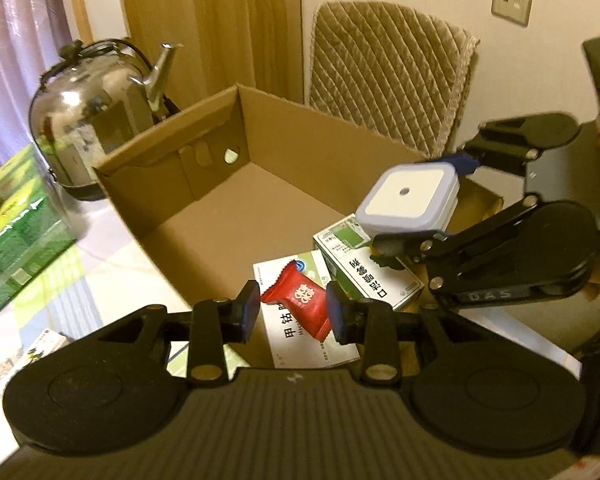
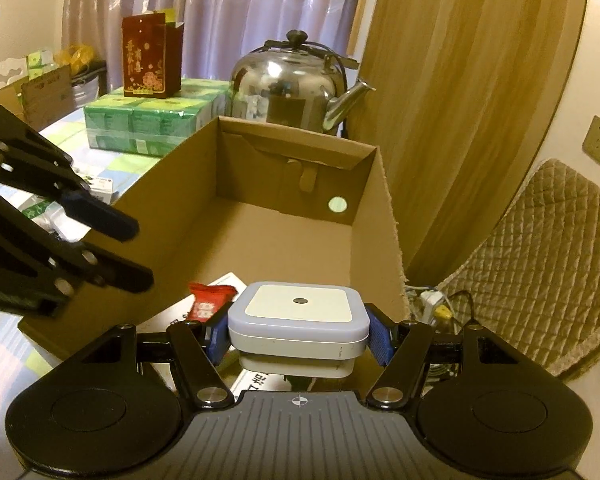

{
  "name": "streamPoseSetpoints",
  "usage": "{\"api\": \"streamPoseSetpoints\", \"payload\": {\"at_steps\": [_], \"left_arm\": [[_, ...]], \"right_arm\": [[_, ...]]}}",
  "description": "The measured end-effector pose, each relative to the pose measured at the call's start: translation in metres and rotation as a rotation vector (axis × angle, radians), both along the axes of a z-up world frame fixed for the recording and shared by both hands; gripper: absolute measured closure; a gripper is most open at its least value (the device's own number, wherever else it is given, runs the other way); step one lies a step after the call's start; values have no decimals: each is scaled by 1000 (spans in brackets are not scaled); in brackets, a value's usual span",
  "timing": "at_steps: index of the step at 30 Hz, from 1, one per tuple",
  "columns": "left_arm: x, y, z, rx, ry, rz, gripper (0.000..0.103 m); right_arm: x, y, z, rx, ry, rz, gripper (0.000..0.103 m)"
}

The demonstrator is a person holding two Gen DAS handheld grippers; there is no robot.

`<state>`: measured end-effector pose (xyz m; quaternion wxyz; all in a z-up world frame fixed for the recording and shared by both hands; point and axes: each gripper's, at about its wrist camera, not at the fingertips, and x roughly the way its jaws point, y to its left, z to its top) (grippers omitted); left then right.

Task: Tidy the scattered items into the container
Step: 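Carry the candy and night-light over the cardboard box with both tools, then open both tools to drop the candy and night-light into the box, then withdraw both tools from the box back over the table items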

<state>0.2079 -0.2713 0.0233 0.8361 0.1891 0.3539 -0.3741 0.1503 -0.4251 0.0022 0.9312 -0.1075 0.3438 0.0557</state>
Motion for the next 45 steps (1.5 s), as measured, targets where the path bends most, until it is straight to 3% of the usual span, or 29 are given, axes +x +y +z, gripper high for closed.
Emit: {"api": "streamPoseSetpoints", "payload": {"at_steps": [13,20,25,32,45], "left_arm": [[-13,36,19,-73,-12,62,69],[-19,57,18,-102,-1,102,62],[-25,80,21,-125,0,145,59],[-41,119,21,-138,11,221,52],[-91,201,10,-132,28,360,42]], "right_arm": [[14,13,-8,19,56,32,40],[11,16,-2,22,24,22,36],[-3,13,11,48,-27,-23,27],[-33,19,34,111,-78,-68,23],[-87,80,63,237,-147,7,17]]}}
